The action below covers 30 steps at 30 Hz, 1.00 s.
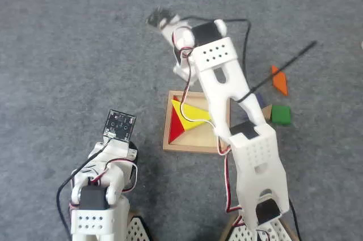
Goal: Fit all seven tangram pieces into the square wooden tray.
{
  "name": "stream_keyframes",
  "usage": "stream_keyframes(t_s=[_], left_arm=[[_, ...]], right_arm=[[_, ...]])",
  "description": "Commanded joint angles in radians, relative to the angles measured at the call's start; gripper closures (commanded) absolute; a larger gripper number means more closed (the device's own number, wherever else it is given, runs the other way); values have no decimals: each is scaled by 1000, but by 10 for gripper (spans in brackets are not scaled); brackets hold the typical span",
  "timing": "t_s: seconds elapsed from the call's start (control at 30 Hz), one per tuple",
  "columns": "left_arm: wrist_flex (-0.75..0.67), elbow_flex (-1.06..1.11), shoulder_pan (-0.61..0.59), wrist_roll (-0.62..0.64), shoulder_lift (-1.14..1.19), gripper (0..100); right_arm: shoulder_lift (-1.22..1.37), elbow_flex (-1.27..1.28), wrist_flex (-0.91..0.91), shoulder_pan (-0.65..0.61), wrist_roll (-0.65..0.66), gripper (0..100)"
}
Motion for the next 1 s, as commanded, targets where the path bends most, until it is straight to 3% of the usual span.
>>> stream_keyframes(t_s=[0.0, 0.13, 0.33, 0.5, 0.7, 0.97], left_arm=[[3, -12, -2, -11, -21, 914], [3, -12, -2, -11, -21, 914], [3, -12, -2, -11, -21, 914], [3, -12, -2, -11, -21, 914], [3, -12, -2, -11, -21, 914], [3, -12, -2, -11, -21, 914]], right_arm=[[-151, -58, 22, -2, -118, 746], [-186, 71, 7, 1, -164, 746], [-343, 387, -225, -8, -224, 746], [-645, 861, -449, -1, -221, 746], [-857, 1502, -868, -2, -226, 746], [-858, 1622, -1021, 1, -292, 746]])
